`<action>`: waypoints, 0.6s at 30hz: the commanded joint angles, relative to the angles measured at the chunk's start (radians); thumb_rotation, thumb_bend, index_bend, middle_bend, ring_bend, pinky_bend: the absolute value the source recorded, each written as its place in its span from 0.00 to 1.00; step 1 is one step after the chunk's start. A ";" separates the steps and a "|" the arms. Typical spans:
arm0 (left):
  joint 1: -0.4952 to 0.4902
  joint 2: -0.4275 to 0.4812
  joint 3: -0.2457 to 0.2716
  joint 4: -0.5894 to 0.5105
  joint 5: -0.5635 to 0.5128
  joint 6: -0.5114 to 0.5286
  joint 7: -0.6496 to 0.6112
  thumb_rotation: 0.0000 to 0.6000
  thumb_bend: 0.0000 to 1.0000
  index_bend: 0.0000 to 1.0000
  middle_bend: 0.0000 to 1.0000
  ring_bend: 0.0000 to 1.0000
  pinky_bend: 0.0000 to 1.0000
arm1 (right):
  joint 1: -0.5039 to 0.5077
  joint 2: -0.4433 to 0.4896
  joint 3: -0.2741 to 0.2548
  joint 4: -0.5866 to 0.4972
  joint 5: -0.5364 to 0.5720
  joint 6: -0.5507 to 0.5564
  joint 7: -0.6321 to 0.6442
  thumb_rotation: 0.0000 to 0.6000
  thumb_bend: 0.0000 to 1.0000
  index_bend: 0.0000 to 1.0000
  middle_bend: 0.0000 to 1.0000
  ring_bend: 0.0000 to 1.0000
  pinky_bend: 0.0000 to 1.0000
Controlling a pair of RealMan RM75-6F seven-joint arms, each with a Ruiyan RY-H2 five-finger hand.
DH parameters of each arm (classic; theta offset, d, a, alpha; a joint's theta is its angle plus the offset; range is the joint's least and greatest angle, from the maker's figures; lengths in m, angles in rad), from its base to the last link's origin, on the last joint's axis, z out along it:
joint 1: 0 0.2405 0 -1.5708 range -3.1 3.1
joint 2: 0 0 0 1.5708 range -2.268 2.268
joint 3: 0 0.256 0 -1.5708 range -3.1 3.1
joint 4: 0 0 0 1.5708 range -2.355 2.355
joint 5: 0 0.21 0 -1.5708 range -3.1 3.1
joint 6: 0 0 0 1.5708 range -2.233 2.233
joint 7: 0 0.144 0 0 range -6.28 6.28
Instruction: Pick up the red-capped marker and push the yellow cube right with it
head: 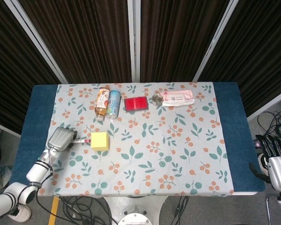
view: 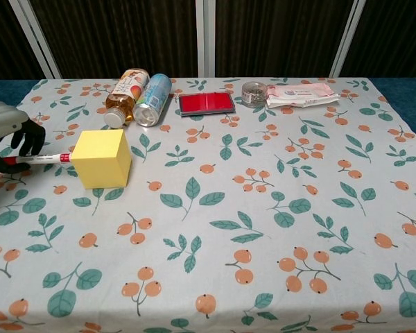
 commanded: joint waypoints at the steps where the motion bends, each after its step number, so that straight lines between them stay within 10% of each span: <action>1: -0.021 -0.006 -0.003 -0.012 0.006 -0.014 0.014 1.00 0.51 0.68 0.73 0.54 0.62 | 0.001 0.001 0.001 -0.001 0.001 0.000 0.000 1.00 0.20 0.00 0.11 0.00 0.00; 18: -0.137 -0.018 -0.046 -0.161 -0.057 -0.118 0.141 1.00 0.52 0.68 0.73 0.53 0.62 | -0.003 0.000 0.002 0.013 0.004 0.000 0.018 1.00 0.20 0.00 0.11 0.00 0.00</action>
